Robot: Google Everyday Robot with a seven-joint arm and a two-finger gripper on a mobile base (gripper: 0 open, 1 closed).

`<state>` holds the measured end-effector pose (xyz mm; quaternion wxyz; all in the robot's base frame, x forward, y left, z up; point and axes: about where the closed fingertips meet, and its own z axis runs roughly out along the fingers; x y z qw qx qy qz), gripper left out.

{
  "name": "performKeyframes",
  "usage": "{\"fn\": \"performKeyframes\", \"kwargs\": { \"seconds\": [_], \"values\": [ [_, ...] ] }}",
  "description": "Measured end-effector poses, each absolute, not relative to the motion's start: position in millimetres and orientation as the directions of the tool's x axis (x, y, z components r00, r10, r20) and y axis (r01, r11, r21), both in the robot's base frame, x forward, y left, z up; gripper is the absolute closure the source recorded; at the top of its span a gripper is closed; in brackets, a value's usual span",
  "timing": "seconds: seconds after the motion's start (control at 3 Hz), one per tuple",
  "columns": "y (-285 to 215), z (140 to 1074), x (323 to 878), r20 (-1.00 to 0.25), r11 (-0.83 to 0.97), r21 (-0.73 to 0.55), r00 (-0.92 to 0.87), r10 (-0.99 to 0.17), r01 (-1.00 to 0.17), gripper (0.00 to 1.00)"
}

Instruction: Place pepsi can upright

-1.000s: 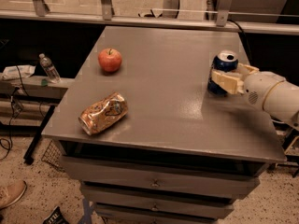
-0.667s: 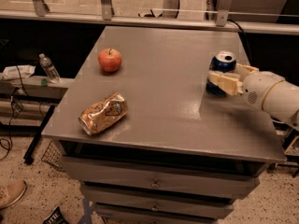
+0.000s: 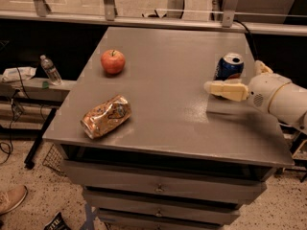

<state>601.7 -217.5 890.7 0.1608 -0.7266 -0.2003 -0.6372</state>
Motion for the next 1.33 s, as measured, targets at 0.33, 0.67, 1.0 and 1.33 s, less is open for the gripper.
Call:
{"fn": "performKeyframes", "kwargs": {
  "seconds": [0.33,0.67,1.0,1.33],
  "values": [
    [-232,910,602,0.99,-0.871,0.064,0.081,0.118,0.488,0.0],
    [-255,933,604,0.987,-0.882,0.116,0.046,0.153,0.457,0.0],
    [-281,954,612,0.985,-0.898,0.149,0.015,0.17,0.413,0.0],
    [-322,974,623,0.987,-0.93,0.154,-0.01,0.16,0.333,0.0]
  ]
}}
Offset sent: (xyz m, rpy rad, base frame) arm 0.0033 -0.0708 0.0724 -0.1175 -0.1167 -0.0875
